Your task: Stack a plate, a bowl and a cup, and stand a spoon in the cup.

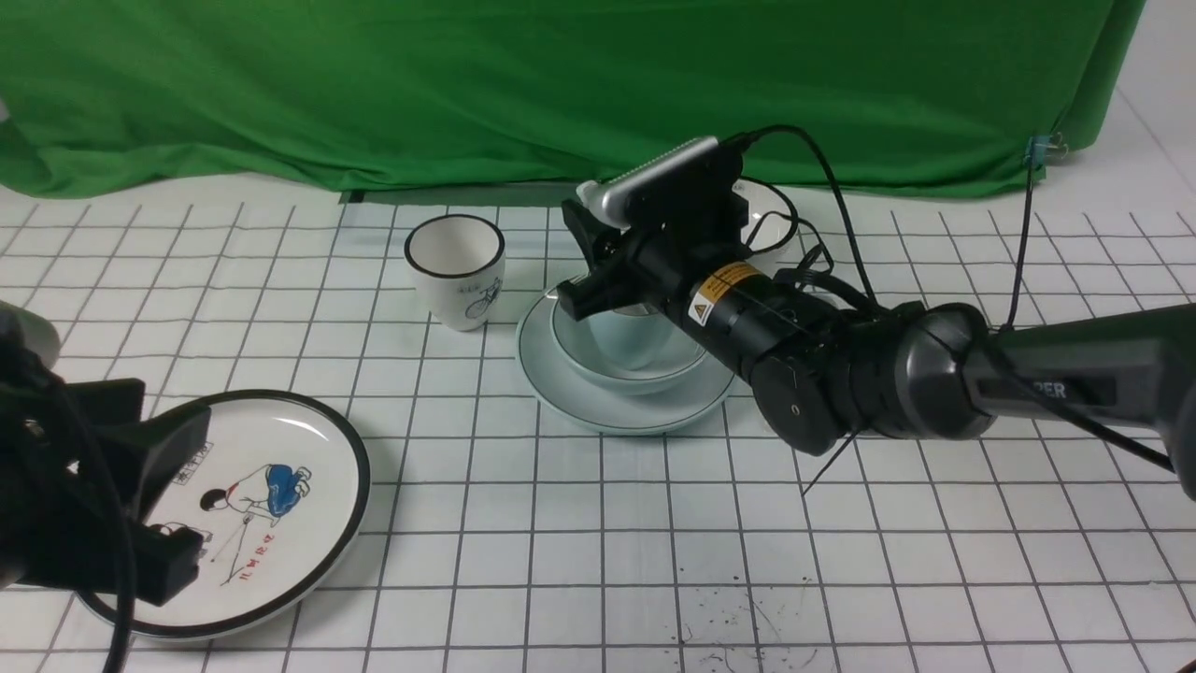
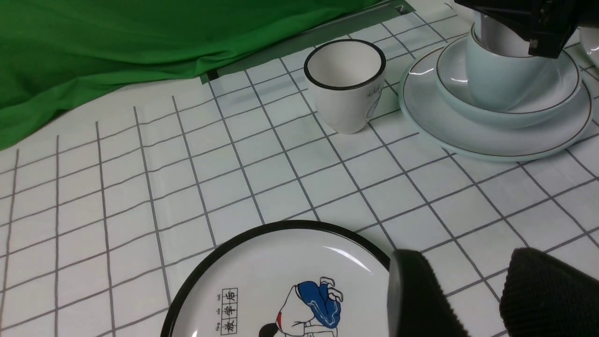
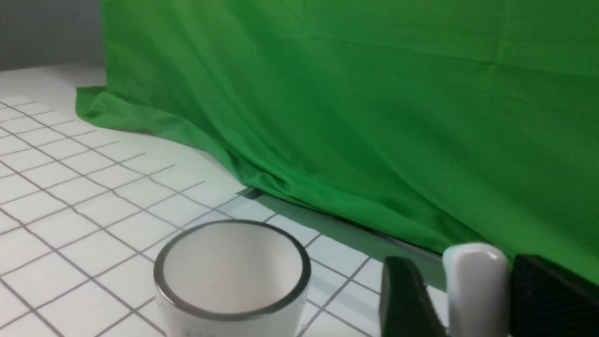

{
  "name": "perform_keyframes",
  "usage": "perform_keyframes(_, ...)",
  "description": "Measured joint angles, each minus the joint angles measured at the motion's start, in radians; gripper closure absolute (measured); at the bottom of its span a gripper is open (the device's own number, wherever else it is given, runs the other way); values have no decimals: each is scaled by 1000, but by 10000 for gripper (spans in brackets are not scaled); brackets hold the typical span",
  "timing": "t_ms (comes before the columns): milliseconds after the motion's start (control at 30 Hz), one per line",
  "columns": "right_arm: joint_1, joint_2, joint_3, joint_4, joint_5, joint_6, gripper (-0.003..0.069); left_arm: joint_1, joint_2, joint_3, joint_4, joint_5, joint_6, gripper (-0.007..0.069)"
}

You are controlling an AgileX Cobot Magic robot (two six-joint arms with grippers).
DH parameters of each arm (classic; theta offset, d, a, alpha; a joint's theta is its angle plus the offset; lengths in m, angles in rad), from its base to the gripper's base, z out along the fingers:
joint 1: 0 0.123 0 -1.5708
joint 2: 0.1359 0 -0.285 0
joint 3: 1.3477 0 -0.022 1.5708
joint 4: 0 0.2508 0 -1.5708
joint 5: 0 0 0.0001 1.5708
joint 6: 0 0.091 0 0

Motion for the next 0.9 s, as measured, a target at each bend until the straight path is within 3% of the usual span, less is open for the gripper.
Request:
perform_keyframes(167, 0, -41, 0, 0, 124, -26, 396, 0, -6, 0, 0, 8, 0, 410)
perform_keyframes(233, 0, -159, 1, 0, 368, -72, 467, 0, -41, 0, -4, 34, -1, 491)
perform_keyframes(267, 0, -181, 1, 0, 409, -79, 473, 0, -50, 0, -4, 36, -1, 491)
perform_keyframes(367, 0, -410, 0, 0, 750, -134, 559, 0, -144, 0, -7, 50, -1, 629)
perform_keyframes(400, 0, -424, 0, 0, 768, -137, 570, 0, -144, 0, -6, 51, -1, 633)
perform_keyframes(467, 0, -635, 0, 0, 1000, -193, 637, 0, -212, 9, 1, 58, -4, 659)
perform_keyframes(600, 0, -844, 4, -1, 1190, -211, 648, 0, -237, 18, -5, 70, -4, 662)
perform_keyframes(733, 0, -1076, 116, -1, 1280, -183, 648, 0, -238, 18, -5, 71, -5, 661)
perform_keyframes(900, 0, -1359, 467, -1, 1159, -171, 648, 0, -238, 18, -5, 72, -5, 656)
